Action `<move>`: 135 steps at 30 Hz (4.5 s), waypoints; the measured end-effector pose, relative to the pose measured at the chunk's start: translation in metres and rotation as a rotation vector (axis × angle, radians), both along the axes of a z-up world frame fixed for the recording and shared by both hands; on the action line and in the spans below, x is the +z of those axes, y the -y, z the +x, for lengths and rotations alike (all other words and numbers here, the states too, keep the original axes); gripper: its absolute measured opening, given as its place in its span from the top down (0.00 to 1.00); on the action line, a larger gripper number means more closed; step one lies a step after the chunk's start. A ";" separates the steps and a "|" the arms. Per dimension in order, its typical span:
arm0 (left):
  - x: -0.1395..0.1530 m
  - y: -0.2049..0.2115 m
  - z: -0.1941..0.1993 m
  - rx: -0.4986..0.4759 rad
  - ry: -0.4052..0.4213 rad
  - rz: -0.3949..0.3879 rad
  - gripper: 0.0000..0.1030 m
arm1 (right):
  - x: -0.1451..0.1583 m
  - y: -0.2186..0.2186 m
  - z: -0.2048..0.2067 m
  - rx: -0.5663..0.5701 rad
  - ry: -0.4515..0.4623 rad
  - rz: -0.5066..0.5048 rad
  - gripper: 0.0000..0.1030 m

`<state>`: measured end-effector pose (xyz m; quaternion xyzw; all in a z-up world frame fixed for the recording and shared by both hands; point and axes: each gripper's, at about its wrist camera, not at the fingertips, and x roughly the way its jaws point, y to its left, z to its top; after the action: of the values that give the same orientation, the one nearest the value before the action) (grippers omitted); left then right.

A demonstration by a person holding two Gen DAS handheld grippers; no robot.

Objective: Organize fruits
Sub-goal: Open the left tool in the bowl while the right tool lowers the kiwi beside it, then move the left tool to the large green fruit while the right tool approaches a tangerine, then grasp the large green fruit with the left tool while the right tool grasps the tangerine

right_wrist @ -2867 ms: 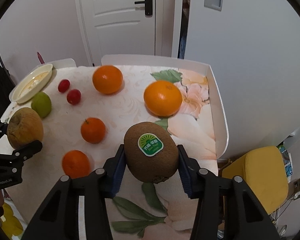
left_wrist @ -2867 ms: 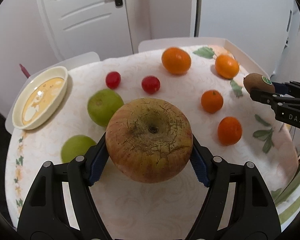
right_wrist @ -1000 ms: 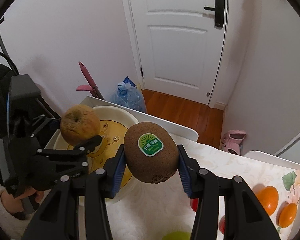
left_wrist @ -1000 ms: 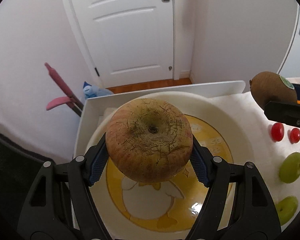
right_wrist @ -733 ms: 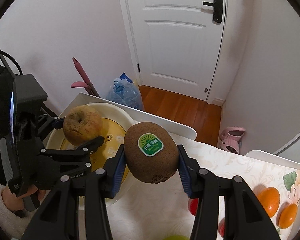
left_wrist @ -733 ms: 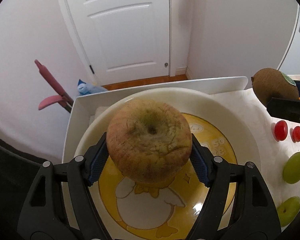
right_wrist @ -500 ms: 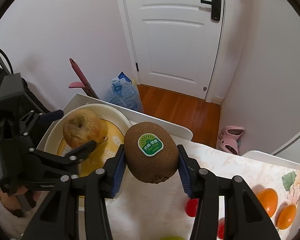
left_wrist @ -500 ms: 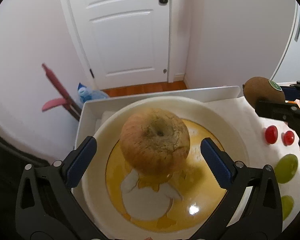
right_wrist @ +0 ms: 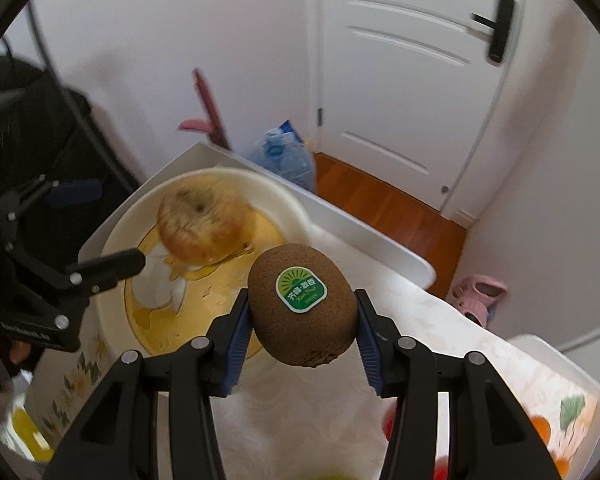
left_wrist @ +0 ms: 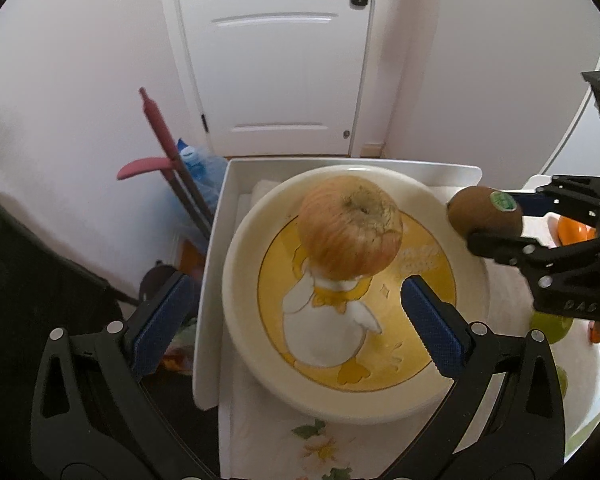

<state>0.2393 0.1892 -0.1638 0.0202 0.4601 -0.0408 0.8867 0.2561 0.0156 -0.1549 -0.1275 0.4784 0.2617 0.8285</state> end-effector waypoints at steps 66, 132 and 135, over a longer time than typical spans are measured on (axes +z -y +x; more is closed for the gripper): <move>0.055 0.174 -0.175 -0.123 0.052 0.038 0.00 | 0.071 0.216 -0.220 -0.308 0.147 -0.002 0.00; -0.040 0.205 -0.168 -0.105 0.005 0.038 0.41 | -0.040 0.238 -0.201 -0.255 0.056 0.050 0.66; -0.030 0.199 -0.170 -0.088 0.016 0.031 0.41 | -0.032 0.233 -0.200 -0.248 0.064 0.064 0.66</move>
<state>0.0694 -0.0093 -0.1937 0.0543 0.4523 -0.0725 0.8873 0.0562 -0.2174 -0.1866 -0.0491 0.4551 0.1682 0.8731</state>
